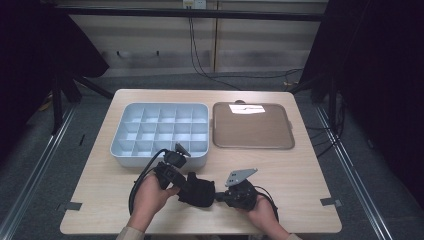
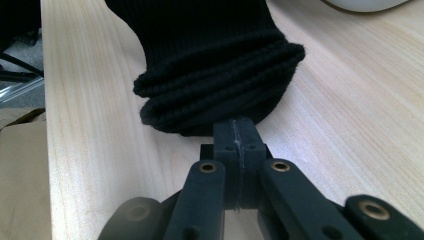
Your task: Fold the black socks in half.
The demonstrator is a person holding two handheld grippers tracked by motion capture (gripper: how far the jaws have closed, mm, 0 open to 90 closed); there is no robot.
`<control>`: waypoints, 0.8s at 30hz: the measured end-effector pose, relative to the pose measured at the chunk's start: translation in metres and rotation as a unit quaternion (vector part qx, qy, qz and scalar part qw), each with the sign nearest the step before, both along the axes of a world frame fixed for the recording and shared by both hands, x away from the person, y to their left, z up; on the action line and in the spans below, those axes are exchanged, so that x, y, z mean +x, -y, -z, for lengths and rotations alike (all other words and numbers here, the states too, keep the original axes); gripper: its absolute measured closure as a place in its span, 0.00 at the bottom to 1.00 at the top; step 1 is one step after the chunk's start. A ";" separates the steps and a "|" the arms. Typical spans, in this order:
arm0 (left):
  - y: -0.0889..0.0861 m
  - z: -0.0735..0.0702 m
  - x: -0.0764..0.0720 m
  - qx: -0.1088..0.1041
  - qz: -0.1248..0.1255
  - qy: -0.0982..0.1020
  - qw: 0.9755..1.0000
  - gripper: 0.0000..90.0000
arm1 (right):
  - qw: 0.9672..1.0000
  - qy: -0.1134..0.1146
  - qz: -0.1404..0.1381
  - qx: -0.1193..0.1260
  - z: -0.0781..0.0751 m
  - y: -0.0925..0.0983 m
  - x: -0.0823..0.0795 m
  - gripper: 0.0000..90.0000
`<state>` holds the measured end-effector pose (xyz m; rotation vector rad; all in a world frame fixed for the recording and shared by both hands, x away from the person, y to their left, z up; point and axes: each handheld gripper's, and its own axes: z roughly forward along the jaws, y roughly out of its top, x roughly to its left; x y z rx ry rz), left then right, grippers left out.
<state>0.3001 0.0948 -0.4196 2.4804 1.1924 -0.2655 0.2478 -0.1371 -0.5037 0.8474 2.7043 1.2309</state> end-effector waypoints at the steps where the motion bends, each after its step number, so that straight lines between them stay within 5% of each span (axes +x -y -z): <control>1: 0.001 0.000 0.000 0.002 0.001 0.000 1.000 0.91 | 1.000 0.000 0.000 0.000 0.000 0.000 0.000 1.00; 24: 0.013 -0.005 0.001 0.000 0.022 0.003 1.000 0.92 | 1.000 0.003 -0.003 0.000 0.000 -0.001 0.000 1.00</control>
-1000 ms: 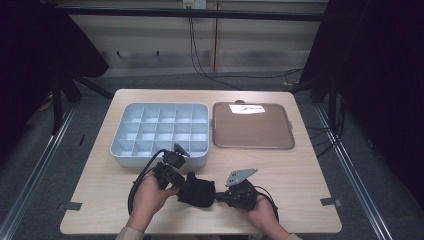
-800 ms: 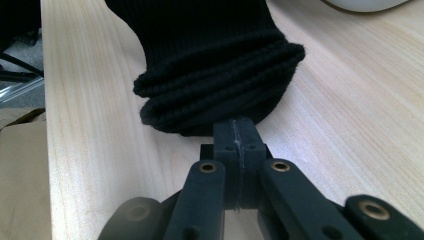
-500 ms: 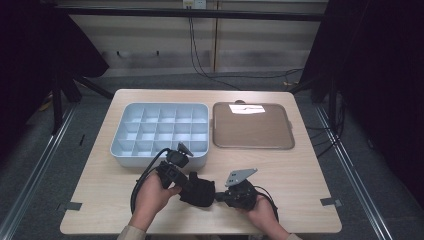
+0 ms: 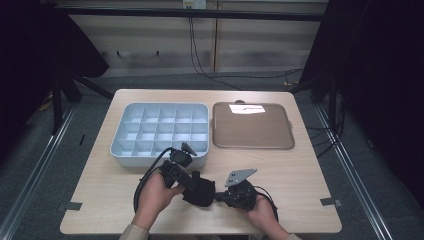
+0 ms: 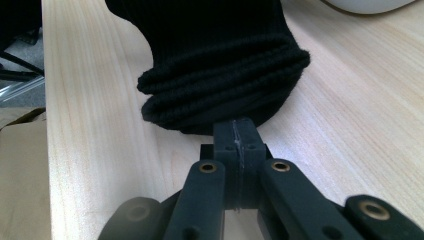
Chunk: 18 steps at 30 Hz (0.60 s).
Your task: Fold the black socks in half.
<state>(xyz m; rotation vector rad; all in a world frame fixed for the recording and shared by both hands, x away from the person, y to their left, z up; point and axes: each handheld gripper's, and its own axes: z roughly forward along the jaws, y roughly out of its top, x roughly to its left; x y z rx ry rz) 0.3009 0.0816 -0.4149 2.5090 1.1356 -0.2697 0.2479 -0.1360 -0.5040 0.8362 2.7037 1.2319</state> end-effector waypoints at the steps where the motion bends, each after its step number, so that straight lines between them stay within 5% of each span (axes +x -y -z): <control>1: 0.000 0.000 0.000 0.000 0.000 0.000 1.000 0.92 | 1.000 0.000 0.000 0.000 0.000 0.000 0.000 1.00; 18: 0.008 0.002 0.000 0.001 0.007 -0.002 1.000 0.92 | 1.000 -0.001 -0.001 0.002 0.000 -0.001 0.000 1.00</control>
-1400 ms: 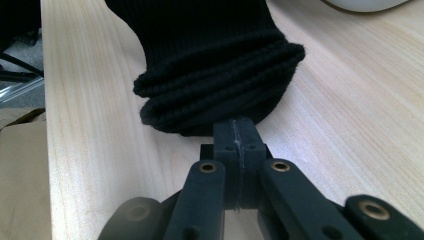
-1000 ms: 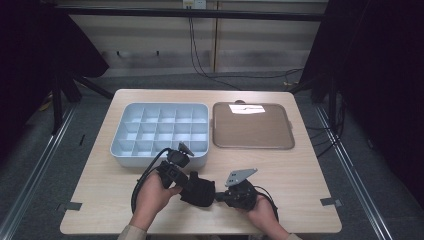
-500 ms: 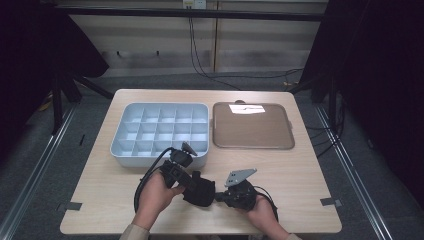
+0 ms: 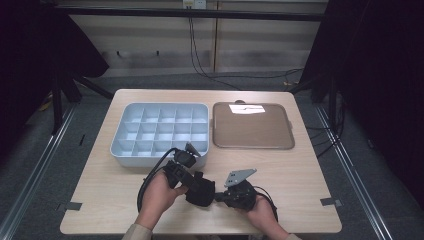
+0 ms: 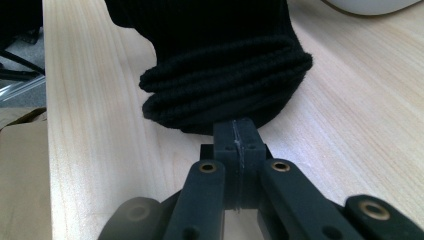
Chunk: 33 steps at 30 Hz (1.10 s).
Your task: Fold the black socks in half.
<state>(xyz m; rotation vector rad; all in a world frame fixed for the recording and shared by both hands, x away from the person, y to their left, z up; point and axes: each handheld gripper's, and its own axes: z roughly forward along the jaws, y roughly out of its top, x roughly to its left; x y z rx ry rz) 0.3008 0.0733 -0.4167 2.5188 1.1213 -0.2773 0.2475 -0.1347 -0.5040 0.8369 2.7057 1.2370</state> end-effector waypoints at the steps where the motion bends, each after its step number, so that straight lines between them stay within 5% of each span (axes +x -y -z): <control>1: -0.001 0.000 0.000 0.002 0.003 -0.001 1.000 0.92 | 1.000 0.001 0.000 0.001 0.000 0.000 0.000 1.00; 33: 0.012 0.005 -0.001 -0.010 0.004 -0.004 1.000 0.92 | 1.000 0.006 -0.002 0.005 0.001 -0.001 0.000 1.00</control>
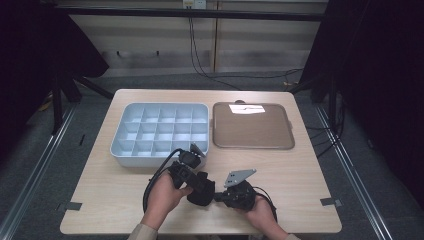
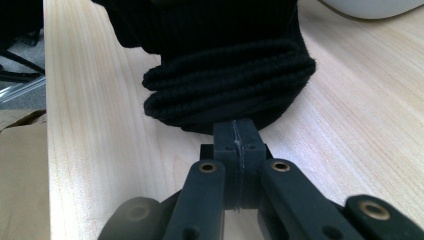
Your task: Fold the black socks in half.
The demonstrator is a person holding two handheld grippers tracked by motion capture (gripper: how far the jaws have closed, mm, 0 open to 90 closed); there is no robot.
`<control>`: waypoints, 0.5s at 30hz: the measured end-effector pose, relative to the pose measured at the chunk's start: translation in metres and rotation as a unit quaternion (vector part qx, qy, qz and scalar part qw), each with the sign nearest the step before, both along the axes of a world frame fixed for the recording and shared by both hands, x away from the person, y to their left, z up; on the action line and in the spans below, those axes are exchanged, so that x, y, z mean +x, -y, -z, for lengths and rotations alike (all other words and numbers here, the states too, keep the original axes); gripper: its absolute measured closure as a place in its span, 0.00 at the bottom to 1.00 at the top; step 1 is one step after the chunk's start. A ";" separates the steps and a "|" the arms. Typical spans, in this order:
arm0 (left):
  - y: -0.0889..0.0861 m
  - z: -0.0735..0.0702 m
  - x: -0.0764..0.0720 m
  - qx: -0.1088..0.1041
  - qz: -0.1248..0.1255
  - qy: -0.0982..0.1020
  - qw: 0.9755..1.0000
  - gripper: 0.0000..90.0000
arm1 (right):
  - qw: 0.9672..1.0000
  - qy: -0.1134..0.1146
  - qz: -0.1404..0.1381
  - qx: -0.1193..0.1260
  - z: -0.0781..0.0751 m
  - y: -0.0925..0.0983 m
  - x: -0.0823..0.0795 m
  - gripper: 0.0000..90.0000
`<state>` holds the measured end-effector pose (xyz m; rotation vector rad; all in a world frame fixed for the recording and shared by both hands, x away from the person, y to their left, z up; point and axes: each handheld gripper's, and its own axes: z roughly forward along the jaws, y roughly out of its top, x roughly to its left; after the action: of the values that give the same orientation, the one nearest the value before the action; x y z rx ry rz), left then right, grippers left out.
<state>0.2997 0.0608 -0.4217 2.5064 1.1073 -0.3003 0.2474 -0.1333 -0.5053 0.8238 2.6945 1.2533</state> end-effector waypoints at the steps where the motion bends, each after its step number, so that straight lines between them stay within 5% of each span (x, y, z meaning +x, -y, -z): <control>1: 0.000 0.000 0.000 0.000 0.002 -0.002 1.000 0.92 | 1.000 0.000 0.001 0.000 0.000 0.000 0.000 1.00; 15: 0.006 0.010 0.001 -0.008 0.001 -0.011 1.000 0.92 | 1.000 0.000 0.001 -0.001 0.000 0.000 0.000 1.00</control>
<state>0.3003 0.0545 -0.4317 2.4960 1.1060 -0.3356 0.2473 -0.1337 -0.5052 0.8257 2.6943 1.2504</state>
